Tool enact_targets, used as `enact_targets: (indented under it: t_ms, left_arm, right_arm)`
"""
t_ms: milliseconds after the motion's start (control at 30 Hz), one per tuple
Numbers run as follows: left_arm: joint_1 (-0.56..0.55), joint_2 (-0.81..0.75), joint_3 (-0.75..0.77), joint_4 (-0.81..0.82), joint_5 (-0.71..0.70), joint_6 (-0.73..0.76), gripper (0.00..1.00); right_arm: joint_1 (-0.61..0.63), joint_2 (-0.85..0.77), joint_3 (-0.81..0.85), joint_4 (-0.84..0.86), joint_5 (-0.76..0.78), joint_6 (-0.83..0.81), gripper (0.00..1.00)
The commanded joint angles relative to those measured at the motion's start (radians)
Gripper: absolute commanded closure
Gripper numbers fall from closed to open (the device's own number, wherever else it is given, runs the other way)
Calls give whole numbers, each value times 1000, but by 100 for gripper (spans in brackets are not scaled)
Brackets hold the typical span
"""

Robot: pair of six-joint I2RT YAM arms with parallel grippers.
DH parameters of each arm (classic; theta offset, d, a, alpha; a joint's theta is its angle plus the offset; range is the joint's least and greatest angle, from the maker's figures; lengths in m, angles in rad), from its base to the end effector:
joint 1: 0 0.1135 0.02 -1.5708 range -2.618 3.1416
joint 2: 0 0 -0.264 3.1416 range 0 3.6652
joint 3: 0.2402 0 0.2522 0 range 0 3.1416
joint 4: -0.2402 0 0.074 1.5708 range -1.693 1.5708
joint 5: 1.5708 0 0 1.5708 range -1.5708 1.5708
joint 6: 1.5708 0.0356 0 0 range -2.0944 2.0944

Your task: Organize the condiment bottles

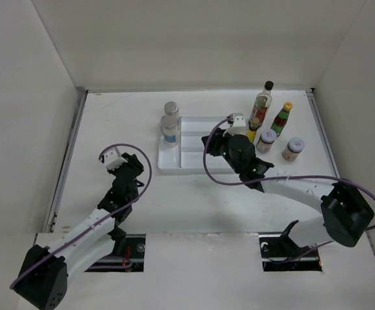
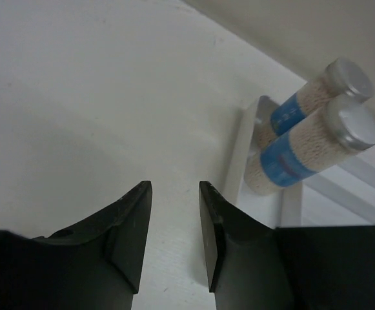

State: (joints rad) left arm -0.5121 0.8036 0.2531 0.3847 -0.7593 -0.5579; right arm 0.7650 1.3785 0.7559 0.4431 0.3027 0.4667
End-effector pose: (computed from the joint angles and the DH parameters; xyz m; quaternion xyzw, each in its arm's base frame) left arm 0.1649 -0.0646 0.2101 -0.2556 0.7032 -0.0626 0.6605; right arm 0.2308 0.2069 0.2592 -0.0172 0.7648 0.2715 0.5840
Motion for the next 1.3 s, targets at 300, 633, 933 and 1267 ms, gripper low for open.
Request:
enact_targets:
  t_ms: [300,633,933,1267]
  left_arm:
    - [57,-81,-150,108,164,-197,50]
    - [51,-32,-160,134,160,-201,34]
    - [57,23,-150,169,167,-201,33]
    - [51,36,-144,174,173,-197,33]
  right_arm:
    - [-253,88,313,-353,357,-232,20]
    - [-385,227,410,-415,334,-217,13]
    - [-427,271,378,-377,245,-151,36]
    - [-451,295,368,-313,217,-178,38]
